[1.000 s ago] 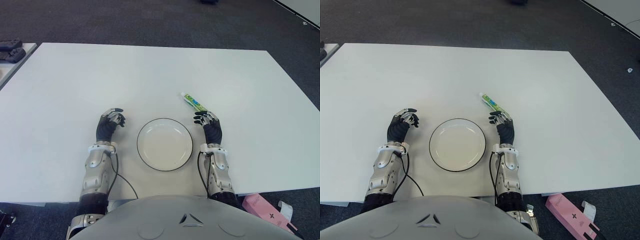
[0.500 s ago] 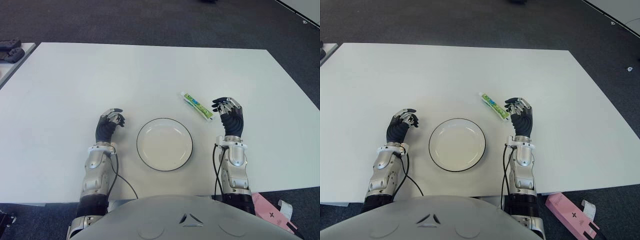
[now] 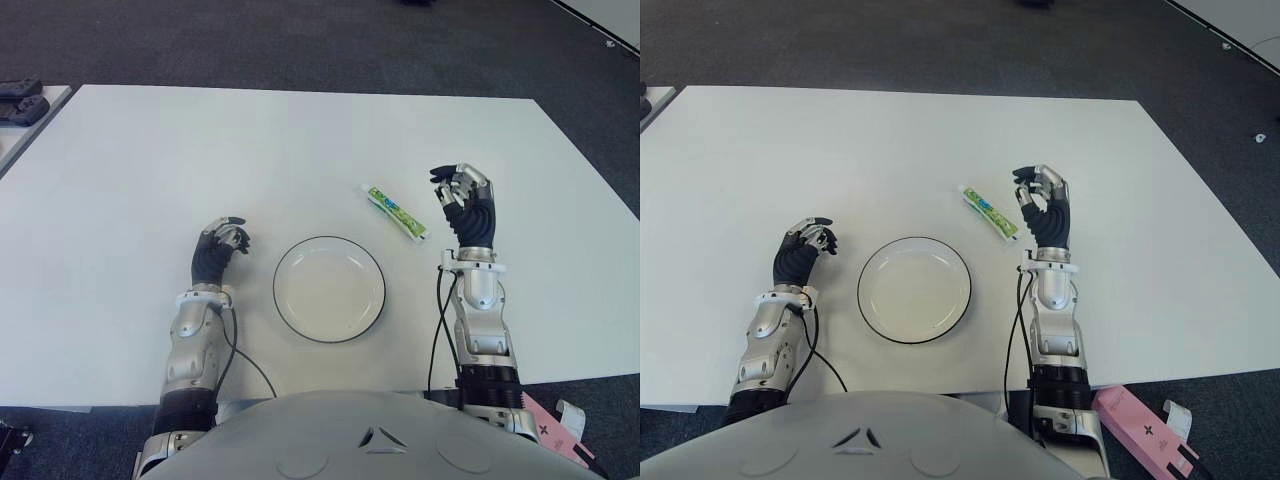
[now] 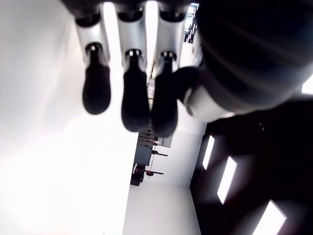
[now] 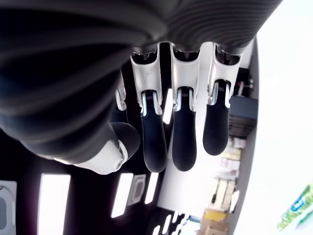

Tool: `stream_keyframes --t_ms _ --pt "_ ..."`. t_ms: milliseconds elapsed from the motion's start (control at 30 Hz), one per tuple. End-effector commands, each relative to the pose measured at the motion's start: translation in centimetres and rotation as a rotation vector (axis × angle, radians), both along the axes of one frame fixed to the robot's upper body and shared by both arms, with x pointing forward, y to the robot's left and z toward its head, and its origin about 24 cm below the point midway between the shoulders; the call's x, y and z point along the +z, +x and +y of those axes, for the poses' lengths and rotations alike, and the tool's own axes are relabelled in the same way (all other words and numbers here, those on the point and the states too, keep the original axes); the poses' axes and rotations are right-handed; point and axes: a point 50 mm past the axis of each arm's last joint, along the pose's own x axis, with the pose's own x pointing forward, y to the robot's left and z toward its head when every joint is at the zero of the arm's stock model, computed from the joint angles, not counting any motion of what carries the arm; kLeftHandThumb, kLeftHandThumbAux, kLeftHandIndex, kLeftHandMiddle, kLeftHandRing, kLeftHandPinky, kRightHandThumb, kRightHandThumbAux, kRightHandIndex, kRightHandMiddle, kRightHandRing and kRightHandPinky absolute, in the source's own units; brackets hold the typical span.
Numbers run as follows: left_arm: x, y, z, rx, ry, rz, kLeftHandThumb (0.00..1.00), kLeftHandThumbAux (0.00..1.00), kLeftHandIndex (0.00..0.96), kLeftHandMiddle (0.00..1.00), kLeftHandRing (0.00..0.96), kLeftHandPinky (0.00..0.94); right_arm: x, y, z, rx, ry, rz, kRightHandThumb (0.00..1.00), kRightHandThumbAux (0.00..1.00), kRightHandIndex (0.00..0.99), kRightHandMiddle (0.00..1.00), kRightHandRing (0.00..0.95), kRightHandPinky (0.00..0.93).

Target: Put the toothpaste on the table into the plate.

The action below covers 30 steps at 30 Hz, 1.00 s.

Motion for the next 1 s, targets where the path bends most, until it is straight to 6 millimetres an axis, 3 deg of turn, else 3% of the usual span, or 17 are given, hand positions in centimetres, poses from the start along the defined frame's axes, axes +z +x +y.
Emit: stream_keyframes --t_ms 33,67,167,433,767,1000 --pt "-2.3 -1.6 -0.6 0.001 -0.017 0.143 0.708 0.717 0.435 0.638 0.628 0.616 0.6 1.9 -0.3 0.009 -0.118 0.049 0.689 0.725 0.407 0.274 0.271 0.245" --pt "-2.3 -1.6 -0.6 0.0 -0.016 0.143 0.708 0.717 0.434 0.637 0.627 0.615 0.7 2.4 -0.4 0.007 -0.14 0.057 0.618 0.697 0.327 0.239 0.235 0.21" --pt "-2.3 -1.6 -0.5 -0.008 -0.011 0.136 0.707 0.717 0.434 0.636 0.628 0.618 1.1 3.7 -1.0 0.006 -0.224 0.087 0.525 0.646 0.207 0.171 0.162 0.134" --pt "-2.2 -1.6 -0.5 -0.004 -0.009 0.127 0.706 0.718 0.434 0.641 0.632 0.621 1.2 5.3 -1.7 0.027 -0.444 0.196 0.484 0.503 0.034 0.028 0.026 0.015" --pt "-2.2 -1.8 -0.5 0.018 -0.024 0.13 0.708 0.718 0.434 0.638 0.63 0.62 -1.0 10.1 -1.8 0.063 -0.681 0.42 0.492 0.284 0.0 0.0 0.0 0.0" --pt "-2.1 -1.9 -0.5 0.024 -0.033 0.126 0.708 0.717 0.434 0.637 0.631 0.619 -1.4 10.7 -1.7 0.086 -0.833 0.503 0.51 0.196 0.0 0.0 0.0 0.0"
